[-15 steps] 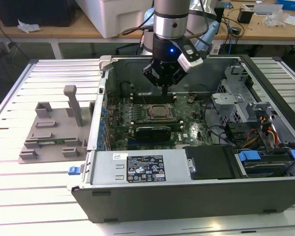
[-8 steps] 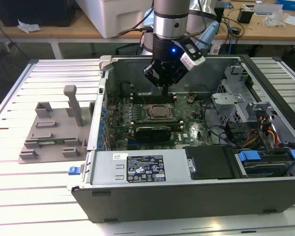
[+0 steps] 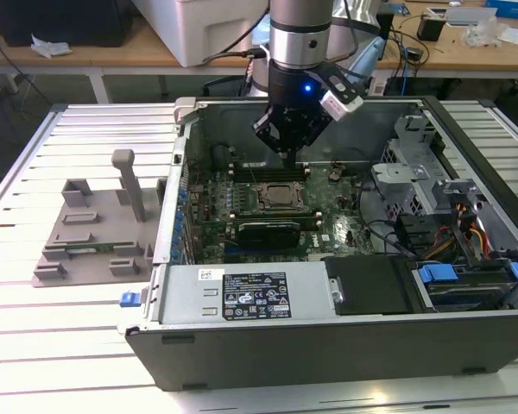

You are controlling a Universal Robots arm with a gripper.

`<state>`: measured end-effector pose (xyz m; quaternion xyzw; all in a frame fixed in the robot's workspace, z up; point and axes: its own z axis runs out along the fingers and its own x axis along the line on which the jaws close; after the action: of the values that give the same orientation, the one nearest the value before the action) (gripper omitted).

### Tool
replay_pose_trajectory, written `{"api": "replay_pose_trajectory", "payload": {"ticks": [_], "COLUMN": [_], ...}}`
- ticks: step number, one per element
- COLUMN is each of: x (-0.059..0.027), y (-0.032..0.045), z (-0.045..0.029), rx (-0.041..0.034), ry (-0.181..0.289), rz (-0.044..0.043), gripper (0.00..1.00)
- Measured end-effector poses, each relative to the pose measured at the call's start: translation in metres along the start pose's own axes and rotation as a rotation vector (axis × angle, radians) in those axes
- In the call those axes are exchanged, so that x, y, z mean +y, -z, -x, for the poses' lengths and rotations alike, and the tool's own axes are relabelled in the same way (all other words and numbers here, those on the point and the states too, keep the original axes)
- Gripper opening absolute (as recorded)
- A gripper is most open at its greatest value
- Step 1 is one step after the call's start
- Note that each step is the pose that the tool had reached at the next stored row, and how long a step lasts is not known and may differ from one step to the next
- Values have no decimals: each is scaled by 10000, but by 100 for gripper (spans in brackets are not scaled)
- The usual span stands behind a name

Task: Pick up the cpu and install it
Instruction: 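Install the first cpu locking lever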

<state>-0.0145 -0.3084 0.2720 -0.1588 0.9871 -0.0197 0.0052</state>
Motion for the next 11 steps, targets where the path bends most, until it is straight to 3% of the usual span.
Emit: {"api": "replay_pose_trajectory", "payload": {"ticks": [11], "x": [0], "y": [0], "z": [0], "rx": [-65], "ry": [1617], "rz": [6], "gripper": [11]}}
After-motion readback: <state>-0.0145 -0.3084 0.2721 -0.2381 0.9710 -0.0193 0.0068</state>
